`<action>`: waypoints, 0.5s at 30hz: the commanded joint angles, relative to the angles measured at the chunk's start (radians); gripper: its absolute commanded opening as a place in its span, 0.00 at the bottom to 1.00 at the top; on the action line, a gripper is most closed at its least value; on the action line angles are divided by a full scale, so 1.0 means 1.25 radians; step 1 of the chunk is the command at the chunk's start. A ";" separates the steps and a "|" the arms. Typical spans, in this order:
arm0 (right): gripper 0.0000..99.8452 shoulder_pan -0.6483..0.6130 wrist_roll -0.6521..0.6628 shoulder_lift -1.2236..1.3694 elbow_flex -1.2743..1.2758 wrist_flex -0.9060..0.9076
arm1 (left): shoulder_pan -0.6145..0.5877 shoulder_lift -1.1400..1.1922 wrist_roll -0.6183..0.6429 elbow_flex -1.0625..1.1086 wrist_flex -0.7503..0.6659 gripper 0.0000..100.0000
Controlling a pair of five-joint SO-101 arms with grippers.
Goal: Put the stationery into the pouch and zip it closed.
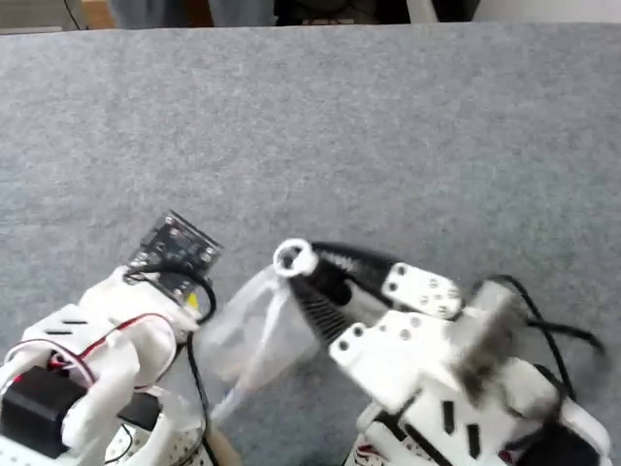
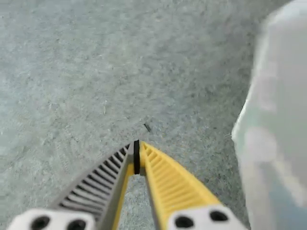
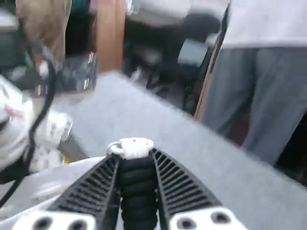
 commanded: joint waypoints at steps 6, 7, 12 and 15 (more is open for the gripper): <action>0.01 0.147 0.205 -0.010 -0.034 -0.184 | -0.082 -0.004 -0.005 -0.033 -0.001 0.03; 0.01 0.157 0.232 -0.012 -0.019 -0.179 | -0.088 -0.004 -0.005 -0.033 -0.001 0.03; 0.01 0.141 0.297 -0.006 0.096 -0.065 | -0.084 -0.004 -0.004 -0.033 -0.001 0.03; 0.01 0.142 0.275 -0.009 0.190 -0.117 | -0.089 -0.004 -0.004 -0.033 -0.001 0.03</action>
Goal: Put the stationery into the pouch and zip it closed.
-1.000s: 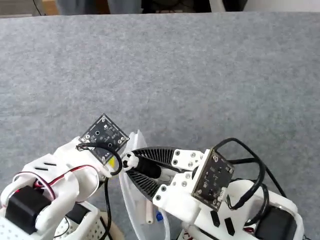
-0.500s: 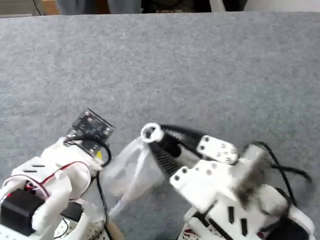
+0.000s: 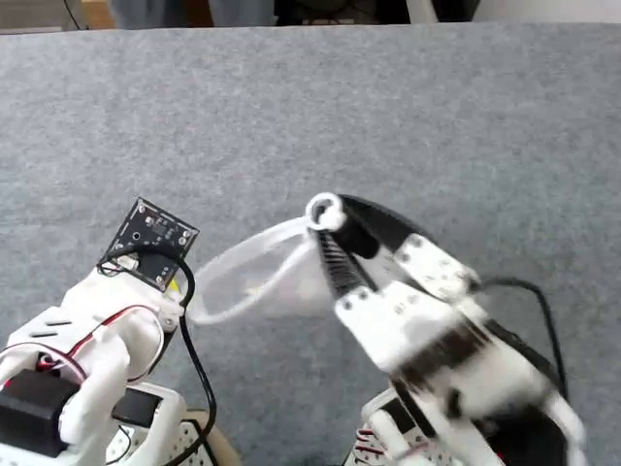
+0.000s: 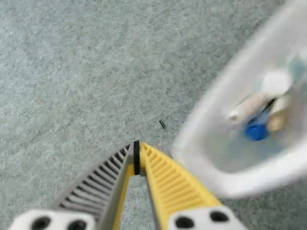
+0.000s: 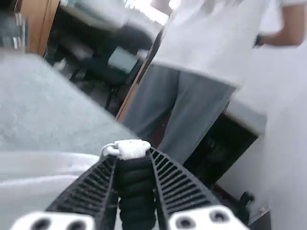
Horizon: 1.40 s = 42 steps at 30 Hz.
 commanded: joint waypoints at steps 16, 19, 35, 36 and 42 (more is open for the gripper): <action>0.01 0.244 0.045 -0.009 0.217 -0.406 | -0.009 -0.004 -0.004 -0.028 0.005 0.03; 0.01 0.263 0.042 -0.009 0.188 -0.465 | -0.009 -0.004 -0.004 -0.028 0.002 0.03; 0.01 0.383 -0.347 0.062 0.087 0.017 | -0.010 -0.002 0.194 0.037 -0.048 0.03; 0.01 0.374 -0.360 0.083 0.088 0.083 | -0.010 -0.002 0.193 0.037 -0.048 0.03; 0.01 0.056 -0.362 0.172 0.082 0.399 | -0.010 -0.002 0.195 0.037 -0.047 0.03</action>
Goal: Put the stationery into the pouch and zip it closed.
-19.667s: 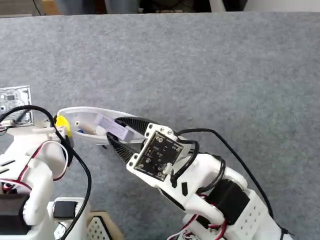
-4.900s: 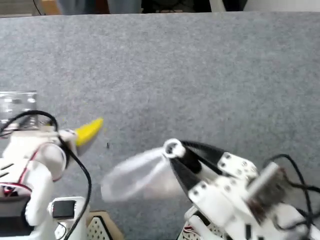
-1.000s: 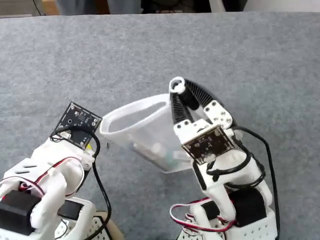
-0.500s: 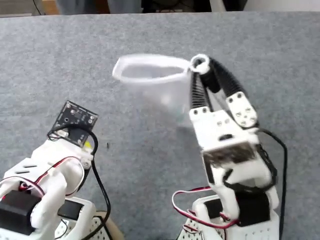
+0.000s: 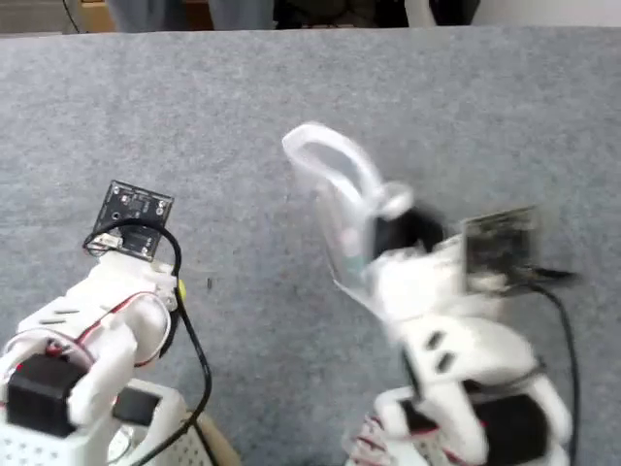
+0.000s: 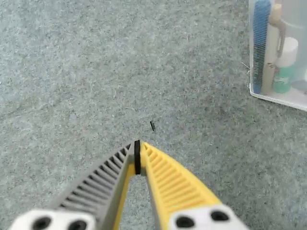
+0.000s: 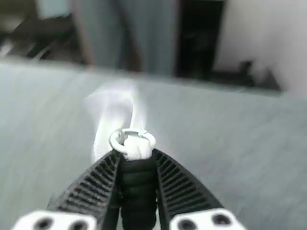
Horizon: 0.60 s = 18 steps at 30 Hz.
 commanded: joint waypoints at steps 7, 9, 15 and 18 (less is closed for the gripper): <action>0.01 -0.313 0.068 0.084 -0.047 0.193 | -0.007 -0.002 0.010 0.003 -0.011 0.03; 0.01 -0.345 0.069 0.087 -0.085 0.183 | -0.007 -0.002 0.010 0.003 -0.011 0.03; 0.01 -0.354 0.069 0.090 -0.176 0.033 | -0.007 -0.002 0.010 0.003 -0.011 0.03; 0.01 -0.354 0.068 0.091 -0.190 -0.042 | -0.007 -0.002 0.009 0.003 -0.011 0.03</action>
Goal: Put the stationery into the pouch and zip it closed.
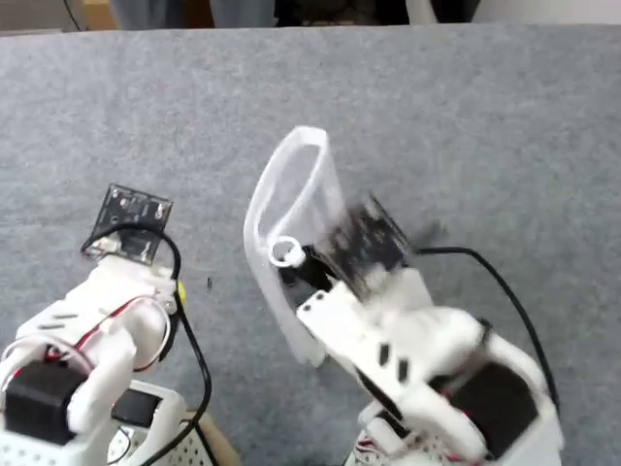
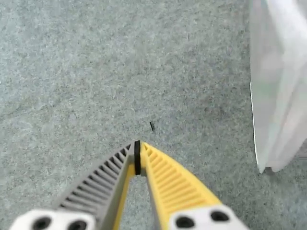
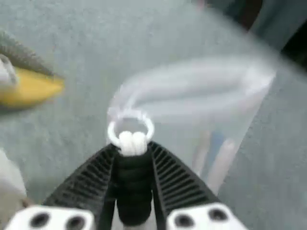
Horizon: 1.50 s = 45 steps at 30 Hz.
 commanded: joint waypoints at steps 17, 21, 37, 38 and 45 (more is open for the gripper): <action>0.01 -0.001 0.015 0.018 -0.009 -0.189 | 0.001 -0.004 0.009 -0.018 -0.027 0.30; 0.01 0.048 0.034 0.017 0.037 -0.247 | 0.001 -0.004 0.009 -0.061 -0.068 0.32; 0.01 0.061 0.031 0.009 0.031 -0.156 | 0.138 0.007 -0.157 -0.093 -0.107 0.42; 0.01 0.060 0.031 0.009 0.020 -0.140 | 0.131 0.007 -0.195 -0.091 -0.110 0.41; 0.01 0.060 0.031 0.009 -0.051 -0.076 | 0.078 0.007 -0.409 -0.026 -0.245 0.35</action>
